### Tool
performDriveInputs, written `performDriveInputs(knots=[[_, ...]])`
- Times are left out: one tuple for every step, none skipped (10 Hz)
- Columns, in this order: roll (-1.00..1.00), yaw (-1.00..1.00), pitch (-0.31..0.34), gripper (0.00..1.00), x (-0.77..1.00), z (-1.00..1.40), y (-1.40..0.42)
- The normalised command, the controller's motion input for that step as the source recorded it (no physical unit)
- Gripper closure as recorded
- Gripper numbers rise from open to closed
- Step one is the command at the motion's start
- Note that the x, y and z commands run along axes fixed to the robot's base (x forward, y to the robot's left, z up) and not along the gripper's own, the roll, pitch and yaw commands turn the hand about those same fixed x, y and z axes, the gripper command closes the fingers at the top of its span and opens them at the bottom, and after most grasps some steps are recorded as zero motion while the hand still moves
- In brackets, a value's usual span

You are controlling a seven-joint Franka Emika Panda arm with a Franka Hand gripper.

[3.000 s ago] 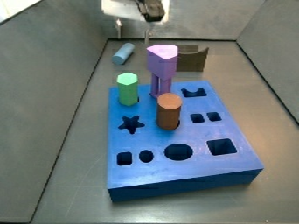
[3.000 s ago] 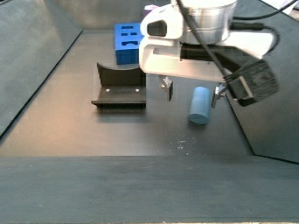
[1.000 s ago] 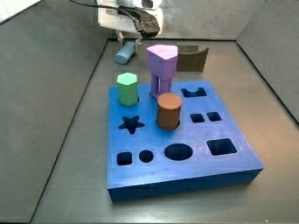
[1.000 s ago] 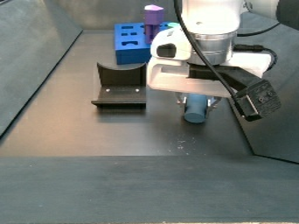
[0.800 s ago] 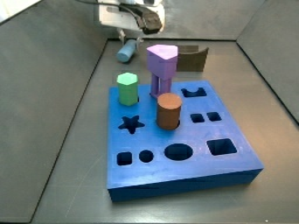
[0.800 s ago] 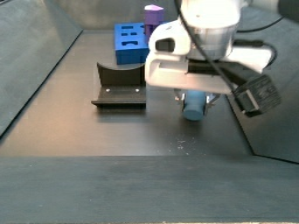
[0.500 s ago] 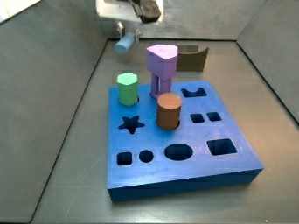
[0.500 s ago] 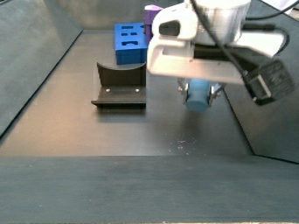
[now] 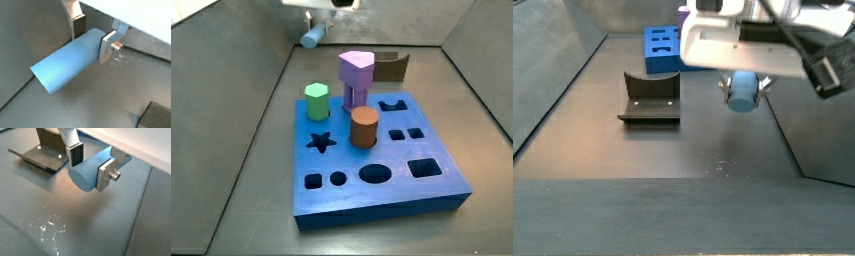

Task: Pick up the oval object. Move up. Place the oval object on the fixture. Regrasp the oval object. Move to above the board. Insert the oval object.
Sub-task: Place the oval object on the fixture.

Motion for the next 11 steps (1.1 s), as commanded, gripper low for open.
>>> performDriveInputs(knots=[[0.06,0.00,0.048,1.00,-0.02,1.00,0.00],[0.09,0.00,0.064,1.00,-0.03,1.00,0.00],[0.10,0.01,0.072,1.00,-0.03,1.00,0.00],[0.11,0.01,0.076,1.00,-0.04,1.00,-0.01],[0.10,0.02,0.074,1.00,-0.03,0.98,-0.01],[0.08,0.01,0.070,1.00,-0.03,0.81,0.00],[0.07,0.01,0.069,1.00,-0.02,0.67,0.00],[0.07,0.01,0.080,1.00,-0.01,0.48,0.00],[0.08,0.02,0.088,1.00,0.00,0.39,0.00],[0.07,0.02,0.098,1.00,0.00,0.20,0.00],[0.34,0.88,-0.022,1.00,1.00,-0.18,-0.97]])
